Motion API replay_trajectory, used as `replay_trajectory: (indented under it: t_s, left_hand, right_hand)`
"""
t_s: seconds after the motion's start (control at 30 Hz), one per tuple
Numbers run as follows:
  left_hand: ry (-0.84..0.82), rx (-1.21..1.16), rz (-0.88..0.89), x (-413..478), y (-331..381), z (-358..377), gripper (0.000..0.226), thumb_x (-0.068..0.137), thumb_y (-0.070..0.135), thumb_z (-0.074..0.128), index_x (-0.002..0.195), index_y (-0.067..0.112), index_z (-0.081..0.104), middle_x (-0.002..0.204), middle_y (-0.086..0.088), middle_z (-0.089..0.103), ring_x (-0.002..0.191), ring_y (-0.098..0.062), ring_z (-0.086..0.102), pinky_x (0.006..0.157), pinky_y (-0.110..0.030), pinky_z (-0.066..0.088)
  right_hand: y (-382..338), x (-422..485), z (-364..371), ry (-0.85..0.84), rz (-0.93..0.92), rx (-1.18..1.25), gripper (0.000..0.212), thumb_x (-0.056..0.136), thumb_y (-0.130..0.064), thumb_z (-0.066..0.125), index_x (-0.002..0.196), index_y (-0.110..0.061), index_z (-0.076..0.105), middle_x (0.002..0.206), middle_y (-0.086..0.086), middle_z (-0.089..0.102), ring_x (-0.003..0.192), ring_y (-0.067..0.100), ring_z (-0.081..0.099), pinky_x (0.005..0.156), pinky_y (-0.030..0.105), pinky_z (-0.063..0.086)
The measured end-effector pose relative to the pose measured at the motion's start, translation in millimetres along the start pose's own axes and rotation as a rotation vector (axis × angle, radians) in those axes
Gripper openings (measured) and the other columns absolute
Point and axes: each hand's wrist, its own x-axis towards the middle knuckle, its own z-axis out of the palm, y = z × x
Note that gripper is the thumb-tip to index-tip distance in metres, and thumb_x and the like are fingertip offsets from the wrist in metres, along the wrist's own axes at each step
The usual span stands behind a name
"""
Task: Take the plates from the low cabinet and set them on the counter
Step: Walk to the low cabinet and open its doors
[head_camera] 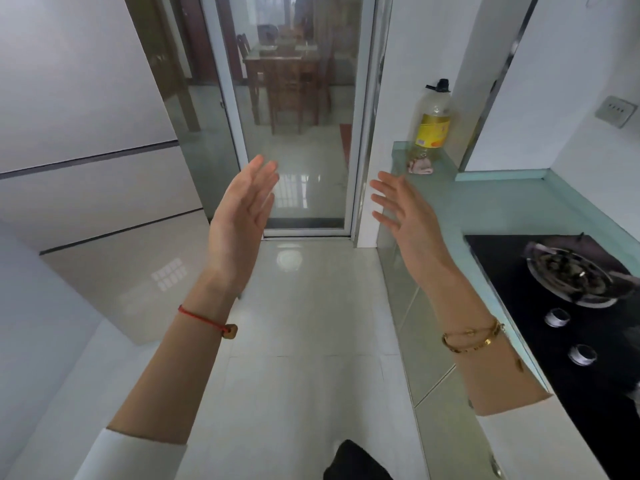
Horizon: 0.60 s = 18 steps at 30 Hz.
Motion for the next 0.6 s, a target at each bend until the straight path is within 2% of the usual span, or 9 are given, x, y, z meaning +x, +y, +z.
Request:
replay_trajectory:
  t_s: [0.27,0.6]
  left_hand:
    - [0.036,0.025,-0.039,89.9,-40.0,-21.6,0.046,0.107,0.024,0.026,0.149,0.014,0.041,0.150,-0.003,0.051,0.139,-0.013,0.048,0.121,-0.033,0.030]
    - [0.096,0.014,-0.076,236.3,-89.2,-29.0,0.047,0.107,0.025,0.024,0.149,0.014,0.042,0.149,-0.002,0.054,0.136,-0.011,0.052,0.121,-0.033,0.031]
  right_hand:
    - [39.5,98.9,4.1,-0.013,0.026,0.006,0.037,0.104,-0.039,0.034,0.131,-0.021,0.054,0.137,0.002,0.059,0.128,0.017,0.055,0.112,0.044,0.042]
    - [66.9,247.0,4.2,-0.049,0.079,-0.009,0.036,0.105,-0.038,0.033,0.130,-0.024,0.054,0.132,-0.003,0.061,0.125,0.012,0.056,0.109,0.037,0.044]
